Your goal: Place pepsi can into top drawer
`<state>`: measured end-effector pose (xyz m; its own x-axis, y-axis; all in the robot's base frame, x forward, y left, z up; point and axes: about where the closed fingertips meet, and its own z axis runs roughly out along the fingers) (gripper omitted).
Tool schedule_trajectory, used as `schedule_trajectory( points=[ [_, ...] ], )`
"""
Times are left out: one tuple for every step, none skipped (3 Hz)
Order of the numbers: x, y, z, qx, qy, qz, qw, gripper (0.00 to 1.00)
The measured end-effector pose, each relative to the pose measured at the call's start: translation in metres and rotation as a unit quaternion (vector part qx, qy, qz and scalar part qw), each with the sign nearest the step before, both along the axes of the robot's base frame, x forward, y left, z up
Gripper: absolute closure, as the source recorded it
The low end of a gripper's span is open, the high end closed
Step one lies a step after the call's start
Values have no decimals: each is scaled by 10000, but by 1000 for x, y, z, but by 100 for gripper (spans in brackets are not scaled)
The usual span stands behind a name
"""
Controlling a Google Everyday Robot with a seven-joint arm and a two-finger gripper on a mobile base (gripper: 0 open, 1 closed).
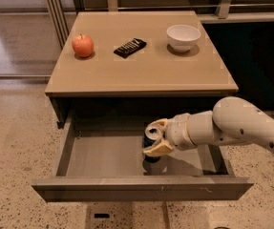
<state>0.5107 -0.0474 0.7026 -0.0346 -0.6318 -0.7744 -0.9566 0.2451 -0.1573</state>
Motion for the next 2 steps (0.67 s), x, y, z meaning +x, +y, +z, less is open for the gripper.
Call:
schedule_trajectory(
  points=[
    [7, 1, -15, -71, -66, 126, 9999, 100],
    [18, 2, -29, -86, -105, 280, 9995, 100]
  ],
)
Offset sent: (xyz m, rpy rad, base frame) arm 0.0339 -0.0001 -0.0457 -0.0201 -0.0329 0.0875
